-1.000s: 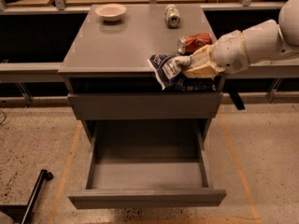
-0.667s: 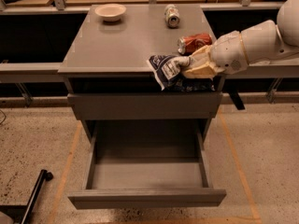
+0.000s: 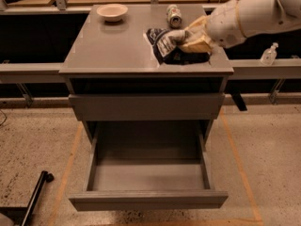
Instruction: Pick blue chip bag from middle drawer and place on counter
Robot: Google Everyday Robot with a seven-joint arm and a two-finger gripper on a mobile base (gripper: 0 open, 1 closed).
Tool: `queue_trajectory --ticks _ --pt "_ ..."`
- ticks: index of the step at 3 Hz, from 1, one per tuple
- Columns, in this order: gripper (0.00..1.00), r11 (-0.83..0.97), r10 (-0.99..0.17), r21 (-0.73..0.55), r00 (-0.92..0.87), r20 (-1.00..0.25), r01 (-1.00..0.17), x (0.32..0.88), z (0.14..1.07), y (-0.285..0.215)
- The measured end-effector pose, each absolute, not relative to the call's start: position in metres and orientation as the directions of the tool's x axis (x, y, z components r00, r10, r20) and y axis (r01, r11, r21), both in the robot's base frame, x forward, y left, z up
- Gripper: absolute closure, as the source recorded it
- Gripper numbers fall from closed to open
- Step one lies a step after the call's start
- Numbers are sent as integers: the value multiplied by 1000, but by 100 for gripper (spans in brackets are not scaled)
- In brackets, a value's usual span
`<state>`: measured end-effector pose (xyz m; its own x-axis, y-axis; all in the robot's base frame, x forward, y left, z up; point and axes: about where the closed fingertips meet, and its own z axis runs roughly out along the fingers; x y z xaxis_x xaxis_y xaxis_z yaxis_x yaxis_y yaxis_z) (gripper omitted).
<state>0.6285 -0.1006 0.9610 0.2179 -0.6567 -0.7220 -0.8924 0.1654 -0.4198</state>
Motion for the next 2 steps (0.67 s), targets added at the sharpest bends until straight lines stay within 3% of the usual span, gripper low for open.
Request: queue_trajectory --ticks 1,2 --pt "100 145 -676 -511 292 -677 -847 683 981 -80" --pt "100 145 -665 -538 321 -675 -831 693 998 -70"
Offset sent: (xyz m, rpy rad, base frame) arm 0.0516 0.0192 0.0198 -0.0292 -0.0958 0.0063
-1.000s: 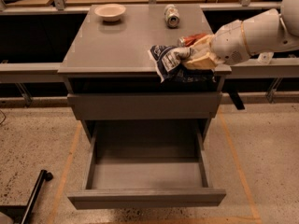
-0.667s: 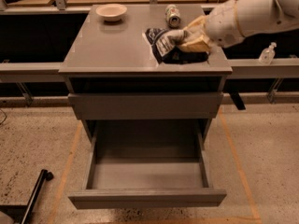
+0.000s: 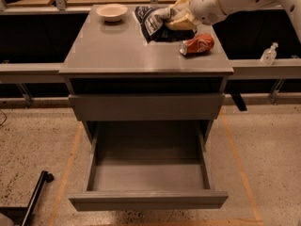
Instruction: Pick blue chip bag from middle drawer and place on counter
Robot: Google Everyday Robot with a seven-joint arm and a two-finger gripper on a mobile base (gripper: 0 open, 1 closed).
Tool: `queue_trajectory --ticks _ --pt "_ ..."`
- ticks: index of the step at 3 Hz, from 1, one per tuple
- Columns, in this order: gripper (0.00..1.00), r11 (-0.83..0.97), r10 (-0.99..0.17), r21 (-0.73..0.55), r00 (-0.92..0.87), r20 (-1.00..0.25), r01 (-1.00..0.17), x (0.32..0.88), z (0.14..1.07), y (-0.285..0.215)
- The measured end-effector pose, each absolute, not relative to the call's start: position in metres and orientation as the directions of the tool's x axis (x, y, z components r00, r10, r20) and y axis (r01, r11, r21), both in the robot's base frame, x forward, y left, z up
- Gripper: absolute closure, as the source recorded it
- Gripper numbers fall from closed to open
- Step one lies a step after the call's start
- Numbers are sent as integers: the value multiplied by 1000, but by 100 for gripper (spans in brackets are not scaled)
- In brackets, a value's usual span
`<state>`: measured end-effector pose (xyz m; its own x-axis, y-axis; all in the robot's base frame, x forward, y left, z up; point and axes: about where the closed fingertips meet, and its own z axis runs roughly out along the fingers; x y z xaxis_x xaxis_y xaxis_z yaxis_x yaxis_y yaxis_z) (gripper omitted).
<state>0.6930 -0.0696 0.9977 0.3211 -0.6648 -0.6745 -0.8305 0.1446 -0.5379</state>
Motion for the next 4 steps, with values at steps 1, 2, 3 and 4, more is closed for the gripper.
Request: queue_trajectory --ticks 1,2,3,4 --pt "100 144 -666 -535 319 -675 -833 692 995 -70" --pt "100 198 -657 -533 292 -695 -823 693 990 -69" --pt "100 277 -603 -497 254 -756 -823 702 962 -33" --pt "85 362 -540 -463 223 -811 -809 727 942 5"
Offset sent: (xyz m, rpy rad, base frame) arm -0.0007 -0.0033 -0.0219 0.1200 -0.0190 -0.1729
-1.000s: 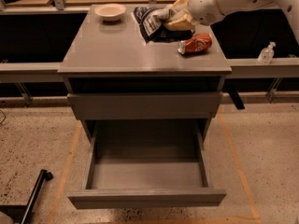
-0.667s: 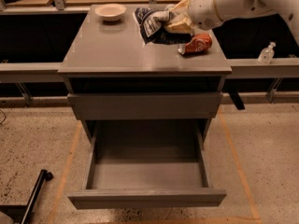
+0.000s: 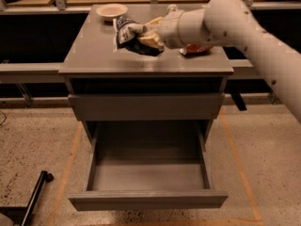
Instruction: Pick blue chip bag from middle drawer and place on counter
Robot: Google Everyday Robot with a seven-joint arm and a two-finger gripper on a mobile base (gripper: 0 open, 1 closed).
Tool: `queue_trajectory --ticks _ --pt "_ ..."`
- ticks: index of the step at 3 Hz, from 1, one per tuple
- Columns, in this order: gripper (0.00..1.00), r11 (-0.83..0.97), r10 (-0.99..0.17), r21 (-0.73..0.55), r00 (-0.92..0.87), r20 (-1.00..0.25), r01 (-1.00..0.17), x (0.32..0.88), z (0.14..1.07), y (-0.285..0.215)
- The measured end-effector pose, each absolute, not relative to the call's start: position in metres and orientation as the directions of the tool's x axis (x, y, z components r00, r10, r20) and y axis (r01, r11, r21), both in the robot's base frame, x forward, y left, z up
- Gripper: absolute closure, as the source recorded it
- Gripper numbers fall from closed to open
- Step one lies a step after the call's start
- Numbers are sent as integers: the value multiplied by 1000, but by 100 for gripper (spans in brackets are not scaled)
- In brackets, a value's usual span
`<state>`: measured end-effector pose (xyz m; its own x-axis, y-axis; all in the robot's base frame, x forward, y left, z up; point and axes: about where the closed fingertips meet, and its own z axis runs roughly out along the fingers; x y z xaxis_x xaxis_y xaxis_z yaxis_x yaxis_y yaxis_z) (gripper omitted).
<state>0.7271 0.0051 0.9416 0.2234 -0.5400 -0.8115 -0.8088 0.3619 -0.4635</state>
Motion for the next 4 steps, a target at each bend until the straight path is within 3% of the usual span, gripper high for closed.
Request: queue_trajectory --ticks 2,3,4 --pt "39 467 -413 -476 292 -863 -746 789 946 81" --pt "14 469 -407 -476 297 -864 -744 791 947 85" --pt "0 467 -406 -476 297 -864 -746 791 947 87"
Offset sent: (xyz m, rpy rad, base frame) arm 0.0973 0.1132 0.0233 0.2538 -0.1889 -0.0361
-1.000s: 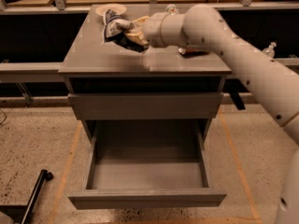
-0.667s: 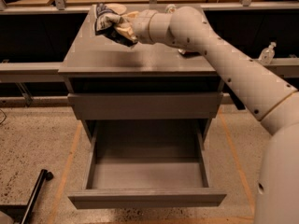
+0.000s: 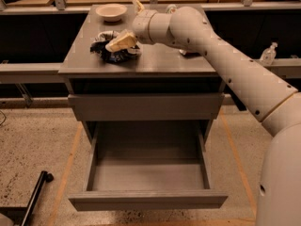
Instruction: Pick blue chip bag from middle drawer and place on counter
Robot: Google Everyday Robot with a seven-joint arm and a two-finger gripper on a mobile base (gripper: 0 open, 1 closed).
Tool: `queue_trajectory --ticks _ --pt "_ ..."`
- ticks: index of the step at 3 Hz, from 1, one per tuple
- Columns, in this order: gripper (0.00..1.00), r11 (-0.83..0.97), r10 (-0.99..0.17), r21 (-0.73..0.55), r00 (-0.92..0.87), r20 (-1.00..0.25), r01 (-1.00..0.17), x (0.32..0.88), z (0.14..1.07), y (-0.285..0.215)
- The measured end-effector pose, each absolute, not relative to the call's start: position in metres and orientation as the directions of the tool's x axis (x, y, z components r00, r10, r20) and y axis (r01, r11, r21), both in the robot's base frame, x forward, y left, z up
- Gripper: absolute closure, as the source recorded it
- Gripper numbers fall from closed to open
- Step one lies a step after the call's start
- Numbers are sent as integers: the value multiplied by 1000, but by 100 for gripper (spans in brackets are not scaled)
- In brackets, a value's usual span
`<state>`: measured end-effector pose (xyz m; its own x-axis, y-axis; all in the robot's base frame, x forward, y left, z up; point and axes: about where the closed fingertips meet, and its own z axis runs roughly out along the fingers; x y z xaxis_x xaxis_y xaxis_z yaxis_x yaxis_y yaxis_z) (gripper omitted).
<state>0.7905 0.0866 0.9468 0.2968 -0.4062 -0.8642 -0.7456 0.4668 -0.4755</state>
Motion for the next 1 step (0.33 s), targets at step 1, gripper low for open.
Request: queue_trajectory --ticks 1 --pt "0 467 -406 -476 297 -864 -746 791 947 87"
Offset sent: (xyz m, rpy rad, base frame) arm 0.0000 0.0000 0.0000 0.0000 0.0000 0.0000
